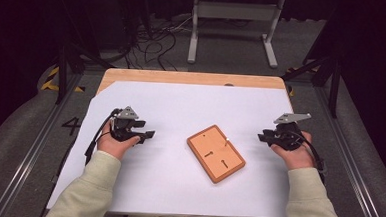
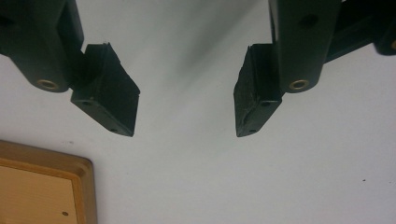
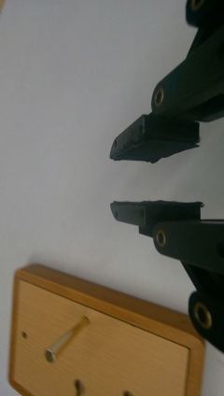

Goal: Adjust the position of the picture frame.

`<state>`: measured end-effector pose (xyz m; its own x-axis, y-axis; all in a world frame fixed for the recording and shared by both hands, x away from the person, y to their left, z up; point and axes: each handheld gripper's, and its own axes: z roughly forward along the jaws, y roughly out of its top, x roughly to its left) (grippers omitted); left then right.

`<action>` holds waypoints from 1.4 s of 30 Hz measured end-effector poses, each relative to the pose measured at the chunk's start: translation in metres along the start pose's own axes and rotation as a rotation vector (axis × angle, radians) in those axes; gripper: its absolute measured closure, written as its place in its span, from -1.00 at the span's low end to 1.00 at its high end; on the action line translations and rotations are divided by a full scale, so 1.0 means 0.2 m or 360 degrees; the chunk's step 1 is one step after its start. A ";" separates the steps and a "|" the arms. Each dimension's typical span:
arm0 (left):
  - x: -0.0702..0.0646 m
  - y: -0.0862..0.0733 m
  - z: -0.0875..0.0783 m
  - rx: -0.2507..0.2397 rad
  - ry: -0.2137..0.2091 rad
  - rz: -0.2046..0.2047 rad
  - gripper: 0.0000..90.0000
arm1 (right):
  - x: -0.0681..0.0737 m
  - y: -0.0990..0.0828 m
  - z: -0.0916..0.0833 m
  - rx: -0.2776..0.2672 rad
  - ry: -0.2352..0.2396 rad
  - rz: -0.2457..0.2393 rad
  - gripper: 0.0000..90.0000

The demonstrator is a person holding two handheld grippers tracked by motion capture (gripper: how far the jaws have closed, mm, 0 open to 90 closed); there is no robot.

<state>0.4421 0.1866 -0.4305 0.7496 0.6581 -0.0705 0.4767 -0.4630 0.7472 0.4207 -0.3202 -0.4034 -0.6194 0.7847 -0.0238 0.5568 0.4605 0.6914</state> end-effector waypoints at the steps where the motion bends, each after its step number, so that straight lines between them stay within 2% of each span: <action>1: -0.01 0.00 0.00 0.0013 -0.0012 -0.0010 -0.06 | 0.02 0.00 0.01 0.0047 0.0009 -0.0042 0.63; 2: -0.01 0.00 0.00 0.0014 -0.0006 -0.0002 -0.05 | 0.05 0.02 0.02 0.0124 0.0017 -0.0113 0.68; 5: -0.01 0.01 0.00 0.0026 -0.0001 0.0019 -0.05 | 0.11 0.04 0.03 0.0258 0.0127 -0.0214 0.82; 6: -0.01 0.01 -0.01 0.0024 -0.0007 0.0008 -0.05 | 0.14 0.05 0.03 0.0288 0.0133 -0.0260 0.82; 9: -0.01 0.01 -0.01 0.0022 -0.0009 0.0001 -0.05 | 0.19 0.07 0.04 0.0310 0.0137 -0.0320 0.88; 11: 0.00 0.01 -0.02 0.0029 -0.0006 0.0021 -0.05 | 0.22 0.08 0.05 0.0361 0.0147 -0.0357 0.89; 13: -0.01 0.01 -0.03 0.0035 -0.0023 0.0000 0.01 | 0.25 0.07 0.07 0.0433 0.0154 -0.0408 0.89; 14: 0.00 0.01 -0.03 0.0032 -0.0015 0.0012 0.03 | 0.27 0.07 0.07 0.0456 0.0161 -0.0439 0.90; 17: 0.01 0.01 -0.04 0.0034 -0.0025 0.0002 0.09 | 0.31 0.08 0.09 0.0528 0.0221 -0.0491 0.93; 20: 0.01 0.01 -0.04 0.0039 -0.0030 0.0007 0.12 | 0.34 0.08 0.11 0.0571 0.0266 -0.0523 1.00; 22: 0.00 0.01 -0.04 0.0041 -0.0048 0.0001 0.16 | 0.36 0.08 0.11 0.0589 0.0246 -0.0549 1.00; 26: 0.00 0.01 -0.04 0.0040 -0.0091 -0.0013 0.23 | 0.40 0.10 0.08 0.0585 0.0265 -0.0594 1.00; 28: -0.01 0.01 -0.04 0.0044 -0.0100 -0.0013 0.28 | 0.45 0.10 0.09 0.0585 0.0446 -0.0608 1.00; 29: -0.01 0.01 -0.04 0.0043 -0.0104 -0.0012 0.31 | 0.48 0.10 0.10 0.0610 0.0501 -0.0634 1.00; 30: -0.01 0.01 -0.04 0.0039 -0.0108 -0.0008 0.32 | 0.50 0.11 0.10 0.0596 0.0488 -0.0656 1.00; 31: -0.01 0.01 -0.04 0.0036 -0.0113 -0.0013 0.34 | 0.52 0.12 0.08 0.0574 0.0443 -0.0682 1.00; 32: -0.01 0.01 -0.05 0.0028 -0.0119 -0.0026 0.35 | 0.51 0.13 0.07 0.0544 0.0422 -0.0675 1.00; 34: -0.01 0.01 -0.05 0.0025 -0.0118 -0.0026 0.36 | 0.48 0.15 0.04 0.0485 0.0334 -0.0620 1.00; 36: -0.01 0.01 -0.04 0.0023 -0.0123 -0.0026 0.36 | 0.43 0.14 0.04 0.0467 0.0213 -0.0554 1.00; 39: -0.01 0.01 -0.05 0.0026 -0.0122 -0.0015 0.36 | 0.37 0.10 0.10 0.0521 0.0129 -0.0487 1.00; 42: -0.01 0.01 -0.05 0.0018 -0.0120 -0.0020 0.36 | 0.36 0.08 0.13 0.0570 0.0126 -0.0462 1.00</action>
<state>0.4374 0.1897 -0.4218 0.7759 0.6174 -0.1294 0.4908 -0.4619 0.7387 0.3990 -0.2454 -0.4133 -0.8103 0.5747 -0.1147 0.5017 0.7813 0.3713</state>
